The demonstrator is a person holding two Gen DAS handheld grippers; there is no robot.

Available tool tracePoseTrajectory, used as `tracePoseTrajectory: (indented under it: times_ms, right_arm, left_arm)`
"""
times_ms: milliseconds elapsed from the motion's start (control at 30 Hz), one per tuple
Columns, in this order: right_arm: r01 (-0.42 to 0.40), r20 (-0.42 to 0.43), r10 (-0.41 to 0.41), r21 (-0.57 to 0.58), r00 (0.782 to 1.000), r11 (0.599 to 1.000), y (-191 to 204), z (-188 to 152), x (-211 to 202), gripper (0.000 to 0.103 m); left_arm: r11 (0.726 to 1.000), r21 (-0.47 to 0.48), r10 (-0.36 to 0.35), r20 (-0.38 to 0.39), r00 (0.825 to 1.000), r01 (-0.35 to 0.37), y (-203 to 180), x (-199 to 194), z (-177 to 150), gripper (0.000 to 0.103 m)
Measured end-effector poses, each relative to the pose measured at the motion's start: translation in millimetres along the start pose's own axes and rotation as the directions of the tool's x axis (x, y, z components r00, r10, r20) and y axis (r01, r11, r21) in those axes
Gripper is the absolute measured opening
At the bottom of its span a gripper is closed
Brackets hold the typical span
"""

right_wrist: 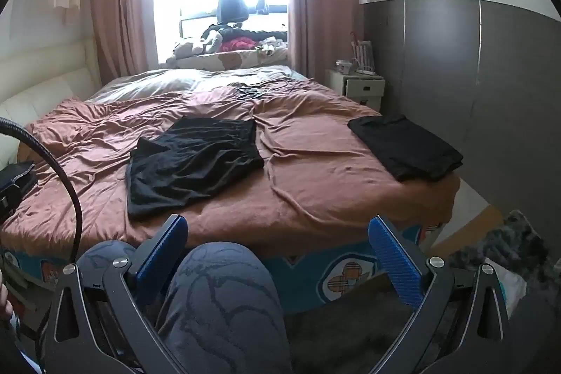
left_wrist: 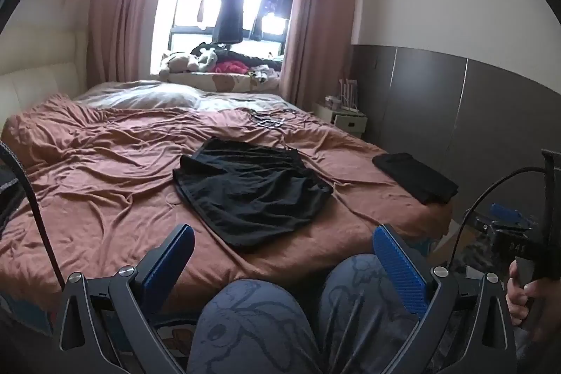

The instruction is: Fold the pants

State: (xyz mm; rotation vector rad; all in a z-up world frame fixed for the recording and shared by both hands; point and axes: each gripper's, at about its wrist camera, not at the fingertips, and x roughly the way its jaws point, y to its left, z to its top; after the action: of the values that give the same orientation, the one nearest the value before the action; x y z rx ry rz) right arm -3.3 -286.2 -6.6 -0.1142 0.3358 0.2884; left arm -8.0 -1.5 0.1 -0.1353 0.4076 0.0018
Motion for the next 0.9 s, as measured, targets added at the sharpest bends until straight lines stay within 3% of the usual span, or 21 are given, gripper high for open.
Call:
tracePoseTrajectory:
  times_ms: [900]
  right_arm:
    - [-0.002,0.029,0.002,0.002,1.0,1.0,-3,8,-9,0.103]
  left_arm:
    - [1.0,-0.005,-0.026,0.01,1.0,0.026,0,-4,4,0.102]
